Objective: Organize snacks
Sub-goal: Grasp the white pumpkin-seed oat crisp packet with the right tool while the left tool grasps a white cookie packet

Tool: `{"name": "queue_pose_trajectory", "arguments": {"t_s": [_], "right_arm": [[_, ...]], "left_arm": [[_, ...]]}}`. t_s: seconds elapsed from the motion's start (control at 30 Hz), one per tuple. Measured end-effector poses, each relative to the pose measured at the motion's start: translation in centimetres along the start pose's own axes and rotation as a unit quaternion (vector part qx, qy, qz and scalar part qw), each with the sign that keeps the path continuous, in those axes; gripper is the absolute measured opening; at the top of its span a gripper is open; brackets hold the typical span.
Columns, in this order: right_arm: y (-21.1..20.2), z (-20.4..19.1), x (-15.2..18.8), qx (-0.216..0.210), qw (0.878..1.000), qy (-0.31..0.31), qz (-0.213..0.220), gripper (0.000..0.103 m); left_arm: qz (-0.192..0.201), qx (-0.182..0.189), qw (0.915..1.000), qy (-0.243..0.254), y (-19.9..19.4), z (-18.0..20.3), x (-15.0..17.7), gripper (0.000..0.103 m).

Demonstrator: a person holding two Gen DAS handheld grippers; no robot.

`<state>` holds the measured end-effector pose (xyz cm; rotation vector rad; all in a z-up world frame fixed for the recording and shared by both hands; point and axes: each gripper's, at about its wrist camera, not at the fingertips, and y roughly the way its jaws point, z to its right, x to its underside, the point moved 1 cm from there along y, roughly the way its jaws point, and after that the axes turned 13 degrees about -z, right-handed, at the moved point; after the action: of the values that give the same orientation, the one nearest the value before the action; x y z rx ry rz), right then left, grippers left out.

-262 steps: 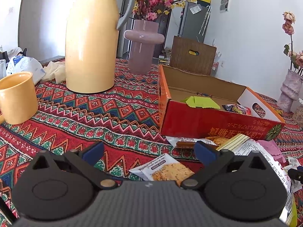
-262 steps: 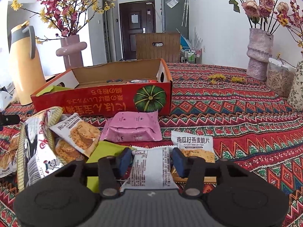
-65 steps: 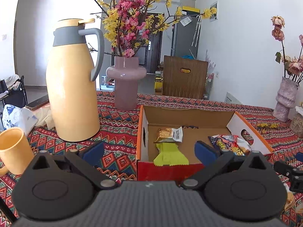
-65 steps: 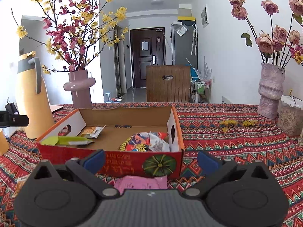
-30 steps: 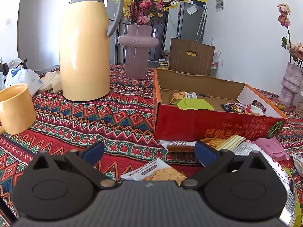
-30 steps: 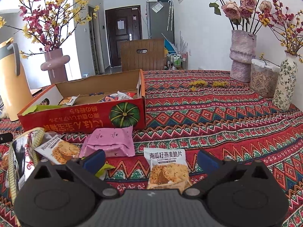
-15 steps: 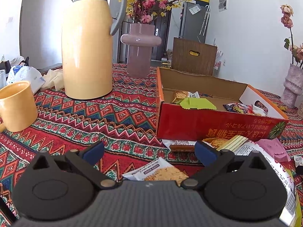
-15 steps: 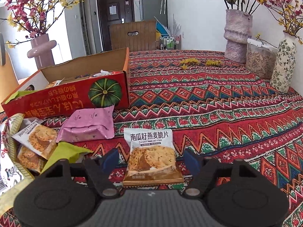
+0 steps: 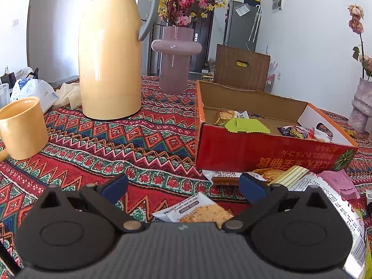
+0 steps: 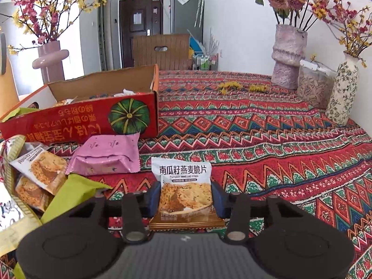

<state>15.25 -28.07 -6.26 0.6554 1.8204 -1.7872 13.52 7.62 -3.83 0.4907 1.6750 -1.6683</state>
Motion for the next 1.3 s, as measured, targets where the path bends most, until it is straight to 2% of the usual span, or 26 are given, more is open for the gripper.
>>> {"name": "queue_pose_trajectory", "arguments": {"t_s": [0.13, 0.23, 0.3, 0.53, 0.7, 0.93, 1.17, 1.3], "right_arm": [[-0.8, -0.5, 0.4, -0.001, 1.000, -0.003, 0.028, 0.044], [-0.9, -0.6, 0.5, 0.000, 0.999, -0.005, 0.032, 0.044], [-0.9, -0.6, 0.5, -0.003, 0.999, -0.003, 0.031, 0.044], [-1.0, -0.4, 0.6, -0.012, 0.999, 0.001, 0.034, 0.044], [-1.0, -0.4, 0.6, -0.016, 0.999, 0.000, 0.034, 0.044], [-1.0, -0.4, 0.7, -0.020, 0.999, 0.001, 0.034, 0.044], [-0.9, -0.5, 0.7, -0.023, 0.999, 0.001, 0.032, 0.044], [-0.9, -0.4, 0.7, -0.025, 0.999, 0.002, 0.033, 0.044]], "left_arm": [[-0.007, -0.006, 0.9999, -0.006, 0.1, -0.2, -0.1, 0.103], [-0.020, -0.016, 0.9996, -0.009, 0.1, -0.4, -0.2, 0.103], [-0.035, -0.024, 0.9991, -0.008, 0.2, -0.5, -0.3, 0.103], [-0.103, -0.017, 0.9943, -0.019, 1.6, -0.4, -0.3, 0.103], [-0.137, -0.043, 0.9891, -0.031, 2.6, -0.1, -0.2, 0.103], [-0.140, -0.041, 0.9889, -0.028, 2.4, 0.7, -0.4, 0.103], [-0.142, -0.046, 0.9874, -0.053, 2.4, 0.6, -1.2, 0.103], [-0.145, -0.040, 0.9876, -0.044, 2.1, 0.7, -1.0, 0.103]]}}
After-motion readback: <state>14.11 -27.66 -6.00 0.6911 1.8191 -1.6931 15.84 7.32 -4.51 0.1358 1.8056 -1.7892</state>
